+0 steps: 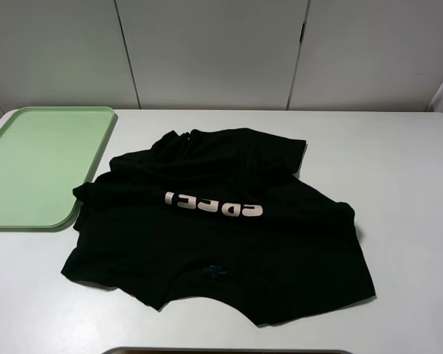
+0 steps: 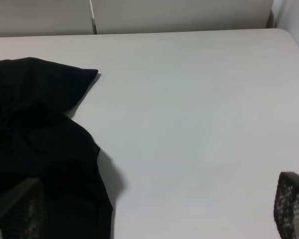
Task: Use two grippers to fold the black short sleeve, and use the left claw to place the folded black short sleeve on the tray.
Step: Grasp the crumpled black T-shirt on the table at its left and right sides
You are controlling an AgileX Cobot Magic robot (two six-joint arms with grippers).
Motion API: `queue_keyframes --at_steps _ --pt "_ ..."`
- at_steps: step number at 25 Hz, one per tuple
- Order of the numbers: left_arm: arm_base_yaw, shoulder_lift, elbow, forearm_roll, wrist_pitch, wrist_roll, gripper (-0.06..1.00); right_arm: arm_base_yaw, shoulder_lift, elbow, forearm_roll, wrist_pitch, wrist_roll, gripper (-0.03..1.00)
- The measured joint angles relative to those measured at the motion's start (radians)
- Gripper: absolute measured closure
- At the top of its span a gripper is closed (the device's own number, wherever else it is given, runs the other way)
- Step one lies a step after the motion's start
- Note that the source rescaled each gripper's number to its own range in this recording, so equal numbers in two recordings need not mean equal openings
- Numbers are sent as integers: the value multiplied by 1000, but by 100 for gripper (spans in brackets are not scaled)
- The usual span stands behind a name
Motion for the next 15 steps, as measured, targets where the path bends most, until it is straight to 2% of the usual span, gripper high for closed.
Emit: queue_keyframes --at_steps 15 --pt "0 0 0 0 0 0 -6 0 0 0 0 0 0 -3"
